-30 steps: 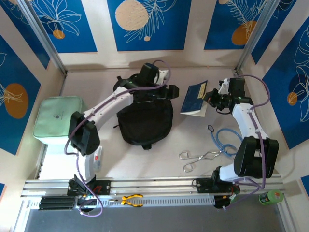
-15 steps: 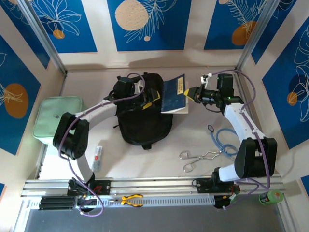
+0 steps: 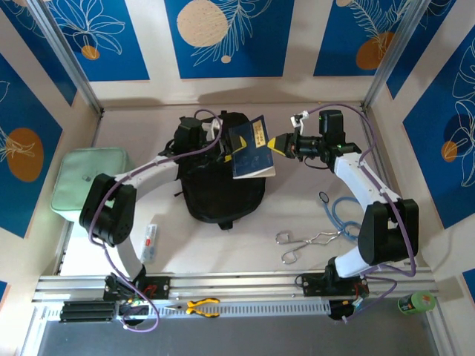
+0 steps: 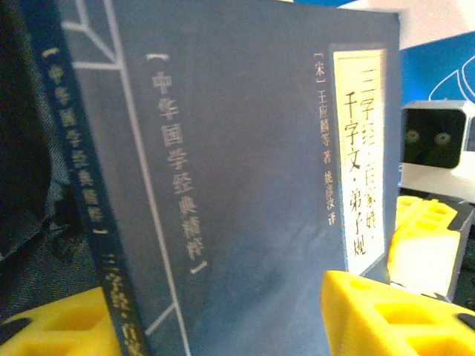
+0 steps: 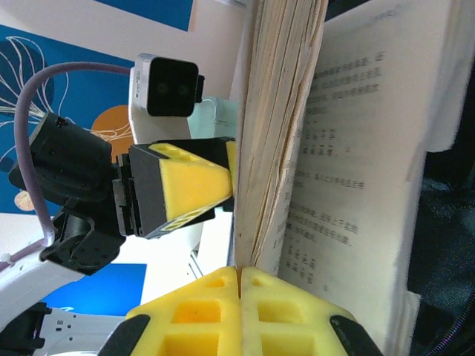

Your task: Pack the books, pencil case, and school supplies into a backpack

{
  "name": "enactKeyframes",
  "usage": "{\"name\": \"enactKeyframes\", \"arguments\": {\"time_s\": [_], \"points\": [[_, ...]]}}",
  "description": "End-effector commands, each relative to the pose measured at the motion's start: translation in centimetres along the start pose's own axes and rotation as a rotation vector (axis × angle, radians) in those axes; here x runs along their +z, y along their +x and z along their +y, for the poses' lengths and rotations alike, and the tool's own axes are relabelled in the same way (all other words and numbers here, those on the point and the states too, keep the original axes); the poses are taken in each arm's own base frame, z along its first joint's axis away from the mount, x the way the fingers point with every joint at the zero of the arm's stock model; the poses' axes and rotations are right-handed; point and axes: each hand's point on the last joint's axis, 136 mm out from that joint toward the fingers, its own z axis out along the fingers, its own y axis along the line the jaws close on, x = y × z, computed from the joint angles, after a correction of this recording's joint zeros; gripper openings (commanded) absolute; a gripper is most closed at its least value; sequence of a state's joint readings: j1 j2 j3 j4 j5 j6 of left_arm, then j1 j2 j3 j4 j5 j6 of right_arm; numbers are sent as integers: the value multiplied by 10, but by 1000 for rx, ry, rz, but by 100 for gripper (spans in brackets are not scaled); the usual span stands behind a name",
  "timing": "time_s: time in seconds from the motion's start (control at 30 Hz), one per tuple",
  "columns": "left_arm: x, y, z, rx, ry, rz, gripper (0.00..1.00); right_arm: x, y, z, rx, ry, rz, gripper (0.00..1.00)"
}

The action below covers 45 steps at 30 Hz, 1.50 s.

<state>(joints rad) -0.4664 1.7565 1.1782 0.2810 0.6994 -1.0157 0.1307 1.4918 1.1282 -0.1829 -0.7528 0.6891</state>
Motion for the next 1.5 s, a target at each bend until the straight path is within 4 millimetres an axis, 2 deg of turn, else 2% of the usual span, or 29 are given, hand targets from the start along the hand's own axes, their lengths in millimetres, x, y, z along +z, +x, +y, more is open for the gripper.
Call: {"name": "enactKeyframes", "arguments": {"time_s": [0.0,0.23,0.27,0.33,0.4,0.47,0.57,0.67,0.9,0.97,1.13,1.3,1.47], "points": [[-13,-7,-22,62,53,-24,47,0,-4,9,-24,-31,16,0],[-22,-18,-12,32,-23,-67,8,0,-7,-8,-7,37,-9,0],[-25,-21,-9,20,-32,-81,4,-1,-8,-13,12,54,-15,3],[-33,-28,-7,9,-42,-111,0,0,-8,-19,51,59,-14,32],[-44,-37,-5,2,-56,-154,0,3,-6,-20,69,62,-18,55],[-59,-47,0,-19,-81,-211,0,9,-5,-24,97,77,-27,67],[-84,-65,11,-120,-100,-330,0,21,1,-26,159,65,-34,79],[-100,-85,3,-173,-40,-413,0,38,8,-21,212,1,-52,87],[-111,-103,-12,-231,39,-526,0,66,10,-1,311,-107,-161,93],[-108,-105,-15,-247,53,-555,0,73,7,7,329,-149,-235,96],[-100,-113,-38,-232,106,-567,0,82,-9,20,381,-242,-324,96],[-88,-107,-45,-234,119,-554,0,88,-24,32,402,-295,-363,92],[-78,-103,-44,-244,130,-536,0,102,-24,34,409,-222,-342,77]]}}
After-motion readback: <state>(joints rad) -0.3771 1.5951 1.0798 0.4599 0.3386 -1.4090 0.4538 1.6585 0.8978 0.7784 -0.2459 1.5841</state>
